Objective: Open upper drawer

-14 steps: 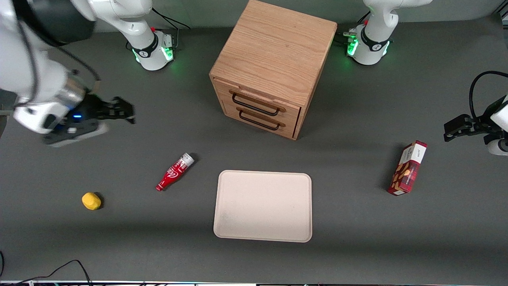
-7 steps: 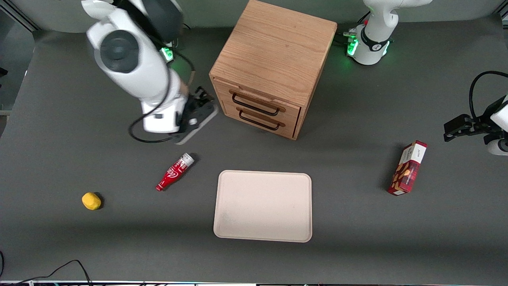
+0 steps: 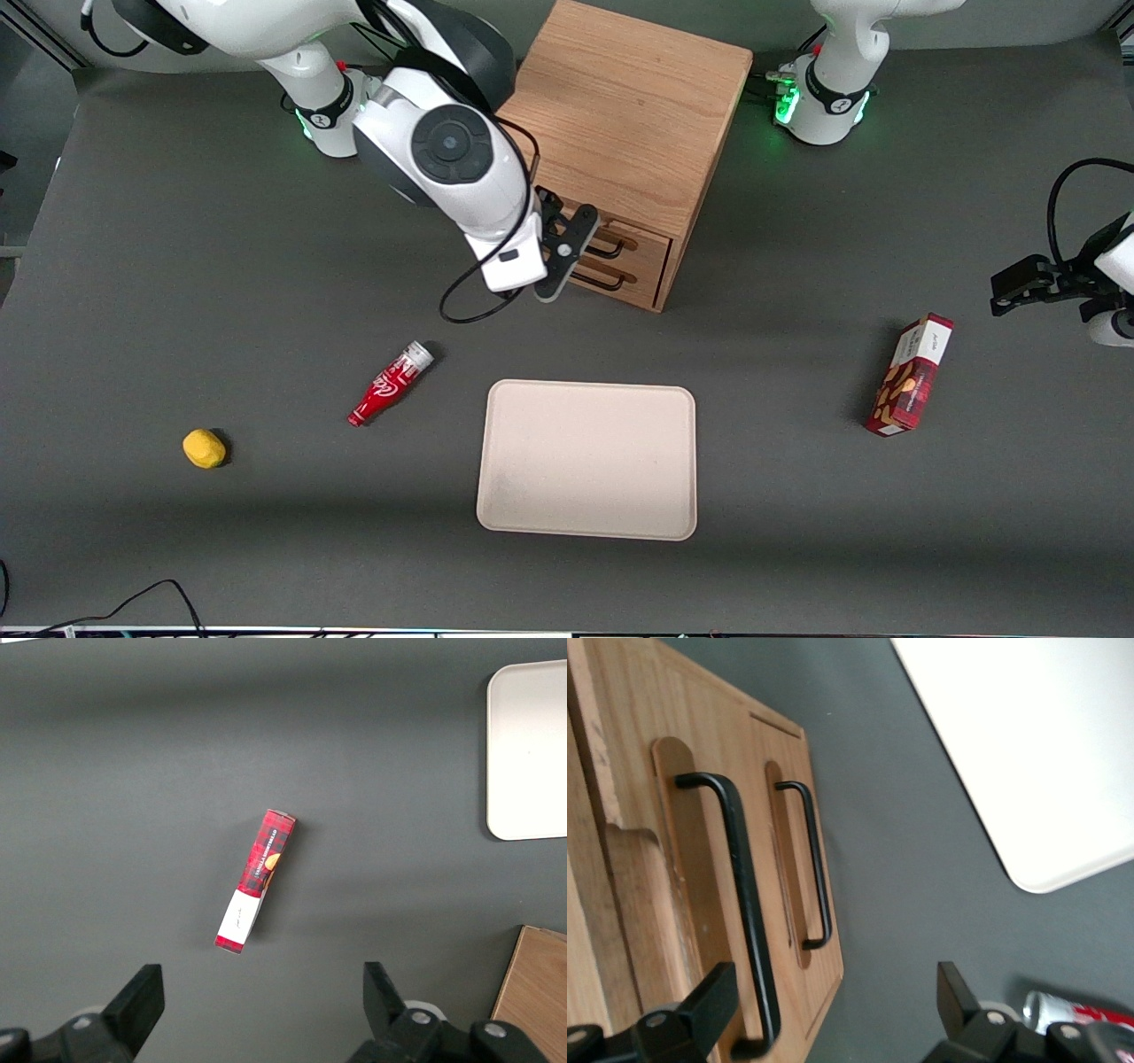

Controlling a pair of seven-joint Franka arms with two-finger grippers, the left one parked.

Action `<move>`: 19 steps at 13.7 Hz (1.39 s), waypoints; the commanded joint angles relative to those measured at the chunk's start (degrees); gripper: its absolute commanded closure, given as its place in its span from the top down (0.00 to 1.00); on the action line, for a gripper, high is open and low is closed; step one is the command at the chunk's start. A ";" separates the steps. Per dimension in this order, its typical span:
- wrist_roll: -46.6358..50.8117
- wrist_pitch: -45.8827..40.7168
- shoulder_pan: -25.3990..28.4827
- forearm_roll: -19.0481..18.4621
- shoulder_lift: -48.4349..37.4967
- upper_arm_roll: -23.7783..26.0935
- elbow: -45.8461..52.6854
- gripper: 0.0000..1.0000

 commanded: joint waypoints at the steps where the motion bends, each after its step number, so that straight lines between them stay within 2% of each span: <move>1: -1.85 -0.29 1.05 -1.84 2.83 0.72 1.21 1.00; 5: -2.65 1.54 1.14 -2.19 4.24 0.72 0.15 1.00; 8: -2.82 5.58 1.14 -4.21 6.17 0.63 0.15 1.00; 16: -13.18 7.18 1.05 -4.30 6.26 -6.39 3.05 1.00; 19: -13.54 11.48 0.70 -3.95 6.26 -8.41 3.14 1.00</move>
